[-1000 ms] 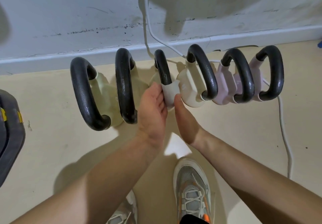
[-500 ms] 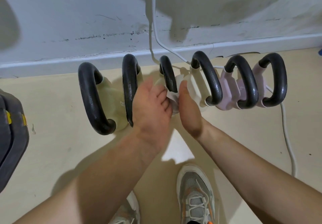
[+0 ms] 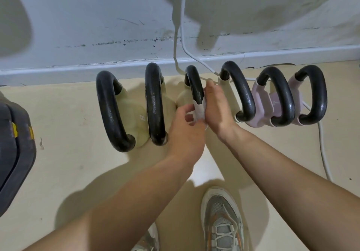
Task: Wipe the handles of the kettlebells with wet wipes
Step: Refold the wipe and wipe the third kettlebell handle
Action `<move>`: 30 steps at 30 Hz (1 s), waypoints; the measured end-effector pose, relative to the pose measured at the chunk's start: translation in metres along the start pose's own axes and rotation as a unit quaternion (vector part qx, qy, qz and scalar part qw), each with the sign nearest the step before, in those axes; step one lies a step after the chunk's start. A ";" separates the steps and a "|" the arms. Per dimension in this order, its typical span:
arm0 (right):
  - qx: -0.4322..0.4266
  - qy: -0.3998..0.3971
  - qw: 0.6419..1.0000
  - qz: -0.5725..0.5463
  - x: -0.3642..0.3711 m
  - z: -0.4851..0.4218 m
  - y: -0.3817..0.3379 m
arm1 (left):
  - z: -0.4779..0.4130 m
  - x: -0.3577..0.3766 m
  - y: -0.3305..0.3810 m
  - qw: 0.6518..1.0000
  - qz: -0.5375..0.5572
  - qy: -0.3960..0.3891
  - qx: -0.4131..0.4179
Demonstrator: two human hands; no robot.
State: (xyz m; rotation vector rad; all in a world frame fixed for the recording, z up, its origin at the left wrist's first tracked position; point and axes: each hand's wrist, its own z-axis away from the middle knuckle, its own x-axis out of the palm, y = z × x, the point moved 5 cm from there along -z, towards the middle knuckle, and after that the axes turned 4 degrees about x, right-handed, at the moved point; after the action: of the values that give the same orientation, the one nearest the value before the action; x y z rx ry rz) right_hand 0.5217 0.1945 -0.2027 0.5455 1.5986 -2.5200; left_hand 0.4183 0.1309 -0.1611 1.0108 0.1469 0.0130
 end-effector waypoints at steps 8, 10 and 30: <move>-0.059 0.146 0.988 0.000 -0.029 0.008 -0.008 | 0.007 -0.002 0.001 0.992 0.078 0.091 0.024; -0.061 0.162 0.984 -0.033 -0.036 0.007 -0.020 | 0.003 -0.007 0.018 0.989 0.084 0.105 0.063; -0.069 -0.003 0.990 0.123 0.013 0.031 -0.028 | 0.006 -0.025 0.022 0.991 0.125 0.049 -0.012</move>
State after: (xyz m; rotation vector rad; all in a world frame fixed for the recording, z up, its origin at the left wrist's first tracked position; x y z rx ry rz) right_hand 0.4944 0.1807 -0.1719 0.6717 1.5797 -2.2129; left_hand 0.3958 0.1359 -0.1364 1.0004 0.1076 0.2932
